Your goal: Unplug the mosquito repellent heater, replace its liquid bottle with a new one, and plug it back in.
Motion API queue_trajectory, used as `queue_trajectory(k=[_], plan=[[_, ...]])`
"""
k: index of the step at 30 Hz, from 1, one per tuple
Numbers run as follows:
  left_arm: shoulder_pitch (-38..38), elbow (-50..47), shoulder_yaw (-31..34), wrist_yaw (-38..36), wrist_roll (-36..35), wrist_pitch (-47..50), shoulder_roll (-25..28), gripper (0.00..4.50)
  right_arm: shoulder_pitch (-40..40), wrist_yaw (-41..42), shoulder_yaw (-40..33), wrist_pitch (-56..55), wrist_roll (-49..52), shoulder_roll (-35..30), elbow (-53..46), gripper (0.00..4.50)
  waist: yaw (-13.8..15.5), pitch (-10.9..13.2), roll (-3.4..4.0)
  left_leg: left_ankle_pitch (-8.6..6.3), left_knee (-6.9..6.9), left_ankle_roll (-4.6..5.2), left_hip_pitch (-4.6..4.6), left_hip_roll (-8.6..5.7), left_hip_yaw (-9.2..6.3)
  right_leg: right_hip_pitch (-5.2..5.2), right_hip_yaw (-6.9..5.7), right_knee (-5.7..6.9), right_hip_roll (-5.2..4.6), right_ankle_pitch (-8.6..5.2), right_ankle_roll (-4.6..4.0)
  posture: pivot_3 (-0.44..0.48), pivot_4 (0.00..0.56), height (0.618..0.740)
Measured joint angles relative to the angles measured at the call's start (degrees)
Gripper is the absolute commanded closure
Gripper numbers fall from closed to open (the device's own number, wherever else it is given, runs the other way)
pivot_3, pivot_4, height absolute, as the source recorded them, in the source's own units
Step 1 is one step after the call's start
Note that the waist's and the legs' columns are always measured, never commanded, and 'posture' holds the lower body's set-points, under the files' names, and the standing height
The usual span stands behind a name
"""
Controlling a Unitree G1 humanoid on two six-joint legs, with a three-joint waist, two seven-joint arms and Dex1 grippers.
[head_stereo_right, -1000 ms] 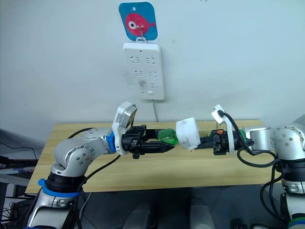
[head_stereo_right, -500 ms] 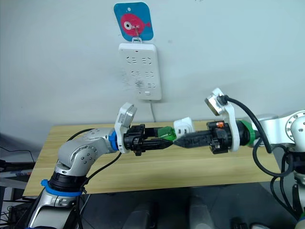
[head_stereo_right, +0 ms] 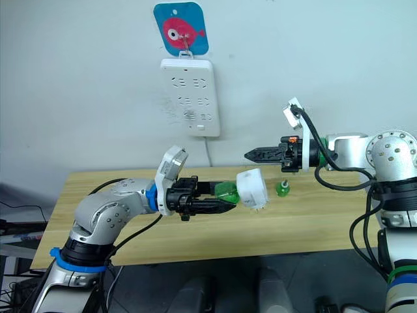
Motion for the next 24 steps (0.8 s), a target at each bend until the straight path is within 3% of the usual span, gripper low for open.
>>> queue_trajectory(k=[11, 15, 24], plan=[[-0.12, 0.07, 1.78, 2.86, -1.66, 1.52, -0.33, 2.28, 12.90, 7.60, -1.30, 5.52, -6.94, 0.38, -7.96, 4.45, 0.11, 0.00, 0.00, 0.00, 0.02, -0.01, 0.01, 0.00, -0.02, -0.01, 0.00, 0.06, -0.02, 0.00, 0.00, -0.101, 0.251, 0.740], [-0.26, 1.51, 2.32, 4.49, -1.16, 0.95, -1.26, 2.28, 15.34, 7.70, -4.50, 8.42, -4.23, 0.14, -12.30, 4.45, 0.17, 0.00, 0.00, 0.00, 0.02, 0.00, 0.03, 0.00, -0.02, 0.01, -0.01, 0.05, -0.02, 0.00, 0.00, -0.107, 0.254, 0.740], [-0.22, 3.08, -0.25, 2.39, 3.45, -1.01, 0.22, 2.28, 15.78, 1.93, -7.33, 11.85, 5.93, 1.90, -12.27, 4.45, -0.02, 0.00, 0.00, 0.00, 0.01, 0.00, 0.02, -0.01, -0.03, 0.01, 0.00, 0.04, -0.02, 0.00, 0.00, -0.128, 0.258, 0.740]])
